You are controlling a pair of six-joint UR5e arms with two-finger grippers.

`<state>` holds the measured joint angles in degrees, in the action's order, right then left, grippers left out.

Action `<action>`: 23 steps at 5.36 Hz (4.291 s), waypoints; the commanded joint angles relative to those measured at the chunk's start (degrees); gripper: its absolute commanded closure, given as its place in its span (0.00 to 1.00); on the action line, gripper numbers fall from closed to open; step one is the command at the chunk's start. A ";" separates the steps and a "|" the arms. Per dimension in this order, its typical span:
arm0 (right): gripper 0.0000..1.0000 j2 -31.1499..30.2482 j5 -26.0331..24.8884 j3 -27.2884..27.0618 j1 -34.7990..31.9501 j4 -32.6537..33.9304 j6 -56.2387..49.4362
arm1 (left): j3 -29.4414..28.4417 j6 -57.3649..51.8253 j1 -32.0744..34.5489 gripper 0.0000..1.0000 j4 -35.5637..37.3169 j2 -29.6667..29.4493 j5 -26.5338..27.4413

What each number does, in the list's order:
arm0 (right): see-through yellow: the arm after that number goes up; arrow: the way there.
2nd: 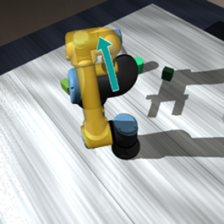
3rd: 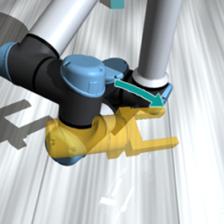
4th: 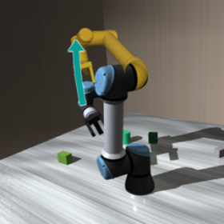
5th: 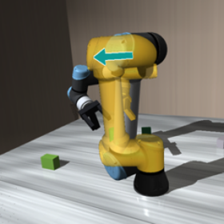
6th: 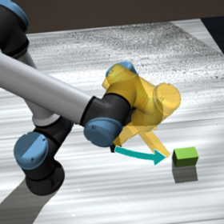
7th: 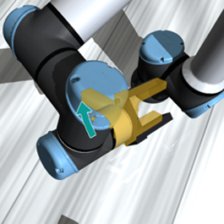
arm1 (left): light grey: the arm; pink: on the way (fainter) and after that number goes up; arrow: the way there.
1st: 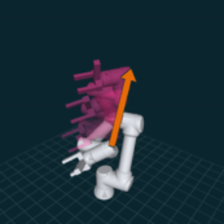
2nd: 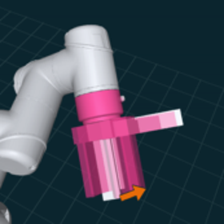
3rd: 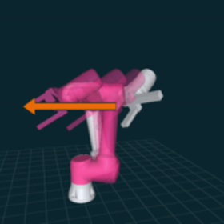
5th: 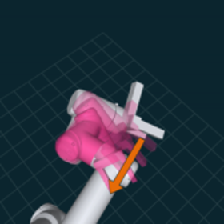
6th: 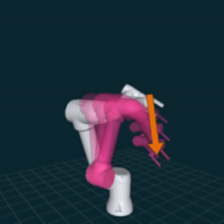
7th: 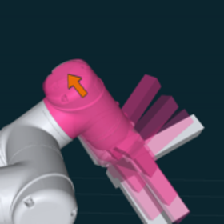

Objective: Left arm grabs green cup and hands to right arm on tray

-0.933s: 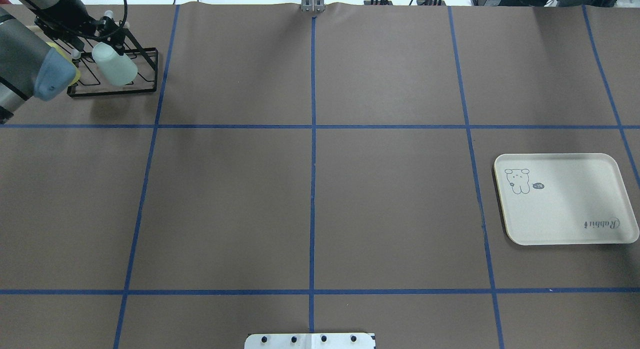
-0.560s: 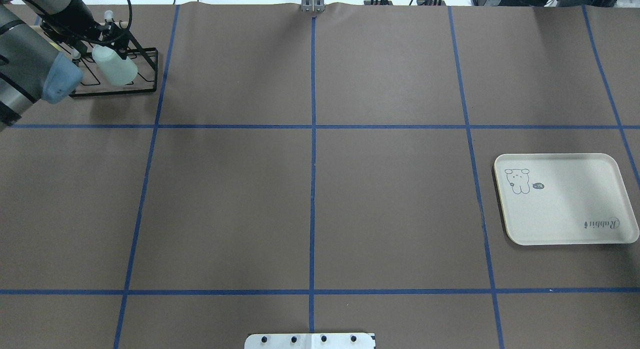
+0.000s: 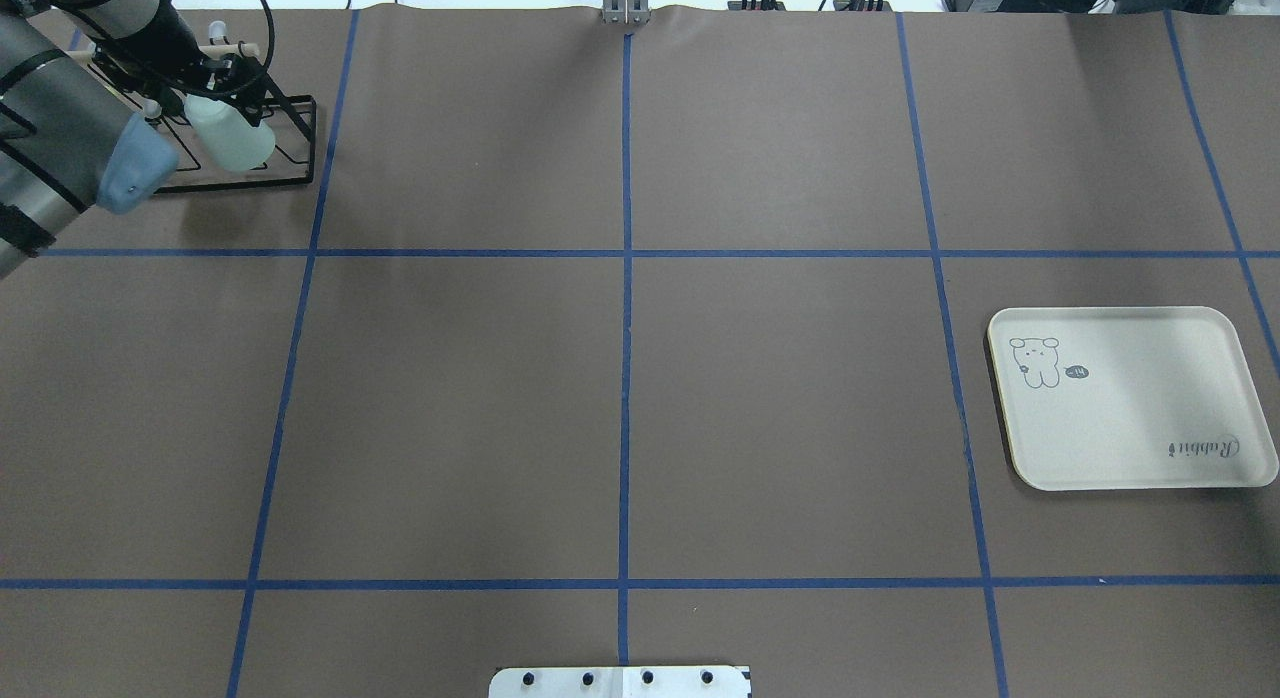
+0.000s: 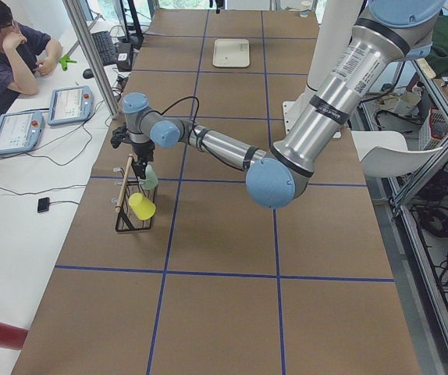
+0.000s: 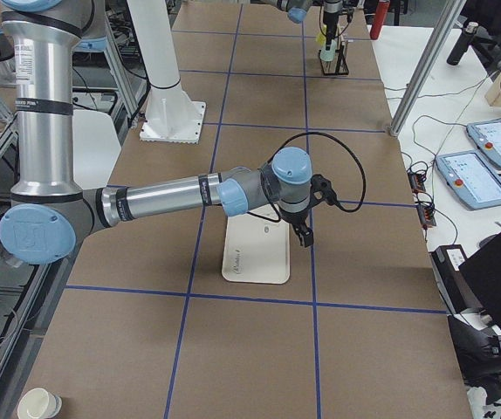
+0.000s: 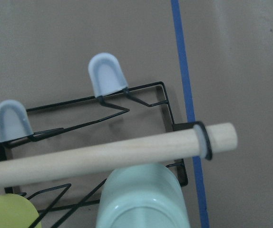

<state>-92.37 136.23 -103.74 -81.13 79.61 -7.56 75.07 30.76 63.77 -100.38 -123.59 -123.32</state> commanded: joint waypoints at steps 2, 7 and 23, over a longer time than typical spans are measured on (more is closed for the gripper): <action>0.00 0.00 0.00 -0.06 0.00 -0.06 -0.09 | -0.02 -0.52 -0.23 0.11 0.01 0.10 0.89; 0.00 0.00 0.00 -0.06 0.00 -0.06 -0.09 | 2.60 -0.52 1.00 1.00 0.62 0.45 0.72; 0.01 11.95 -20.88 -0.94 31.09 -75.84 105.96 | 25.56 71.76 -12.42 1.00 -51.69 5.82 -10.09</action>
<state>-80.47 118.79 -104.71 -52.14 10.07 94.88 100.54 97.96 53.06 -145.57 -117.75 -133.24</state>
